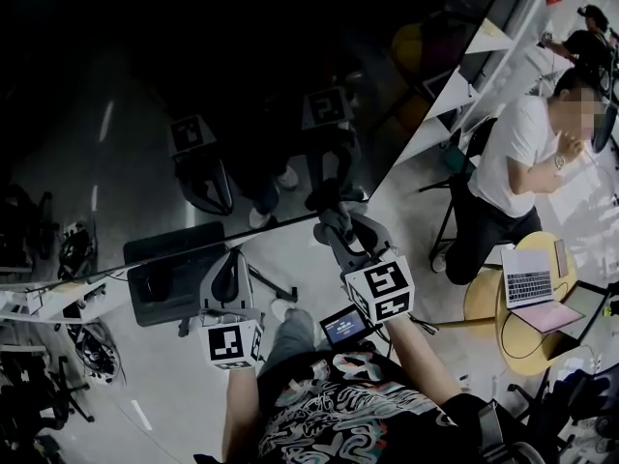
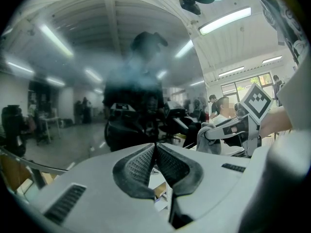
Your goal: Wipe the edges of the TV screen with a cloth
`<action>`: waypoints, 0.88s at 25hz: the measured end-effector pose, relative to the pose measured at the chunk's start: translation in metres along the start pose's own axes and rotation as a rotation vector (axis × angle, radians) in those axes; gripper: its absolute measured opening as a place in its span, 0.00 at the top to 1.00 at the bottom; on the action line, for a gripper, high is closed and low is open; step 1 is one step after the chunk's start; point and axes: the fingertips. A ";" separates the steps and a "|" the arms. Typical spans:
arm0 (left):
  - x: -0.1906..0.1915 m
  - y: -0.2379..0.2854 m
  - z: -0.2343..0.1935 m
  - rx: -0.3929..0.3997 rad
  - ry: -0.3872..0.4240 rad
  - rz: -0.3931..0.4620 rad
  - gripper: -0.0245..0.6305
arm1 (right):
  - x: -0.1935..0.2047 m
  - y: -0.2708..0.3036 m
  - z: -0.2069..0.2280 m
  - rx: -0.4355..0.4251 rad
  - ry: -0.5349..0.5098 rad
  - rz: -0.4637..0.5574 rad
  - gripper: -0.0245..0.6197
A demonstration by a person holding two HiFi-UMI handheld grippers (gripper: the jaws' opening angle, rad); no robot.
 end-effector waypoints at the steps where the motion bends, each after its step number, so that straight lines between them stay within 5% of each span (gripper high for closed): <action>1: 0.000 0.000 -0.001 -0.002 0.000 0.000 0.93 | 0.000 0.001 -0.001 -0.002 0.005 0.001 0.74; 22: 0.003 0.000 -0.005 -0.012 -0.011 -0.012 0.93 | -0.001 0.011 -0.021 -0.059 -0.010 -0.002 0.74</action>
Point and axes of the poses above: the fingertips, and each gripper's own axes: y forward along the fingers, z to its right, x out of its underside, and after that the axes turned 5 degrees about -x, right-handed
